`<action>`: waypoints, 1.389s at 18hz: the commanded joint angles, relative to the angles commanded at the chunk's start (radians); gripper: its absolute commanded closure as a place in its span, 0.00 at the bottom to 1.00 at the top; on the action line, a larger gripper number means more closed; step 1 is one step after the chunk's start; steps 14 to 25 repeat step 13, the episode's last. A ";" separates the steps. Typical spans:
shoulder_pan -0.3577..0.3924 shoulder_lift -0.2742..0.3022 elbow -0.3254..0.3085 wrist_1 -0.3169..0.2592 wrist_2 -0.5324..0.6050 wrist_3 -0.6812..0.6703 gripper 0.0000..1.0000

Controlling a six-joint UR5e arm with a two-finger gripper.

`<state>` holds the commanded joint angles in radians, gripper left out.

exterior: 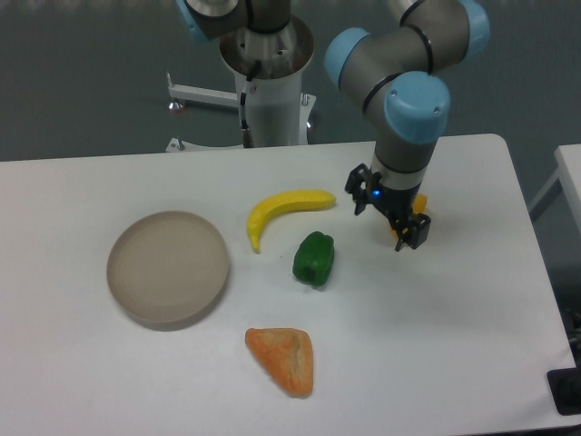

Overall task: Place the green pepper on the table
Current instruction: 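Open the gripper, release the pepper, and lift the gripper away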

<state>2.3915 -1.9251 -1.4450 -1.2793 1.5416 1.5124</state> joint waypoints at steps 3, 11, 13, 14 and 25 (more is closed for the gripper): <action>-0.002 0.000 -0.008 0.000 0.032 0.017 0.00; -0.003 -0.005 -0.014 0.000 0.034 0.017 0.00; -0.003 -0.005 -0.014 0.000 0.034 0.017 0.00; -0.003 -0.005 -0.014 0.000 0.034 0.017 0.00; -0.003 -0.005 -0.014 0.000 0.034 0.017 0.00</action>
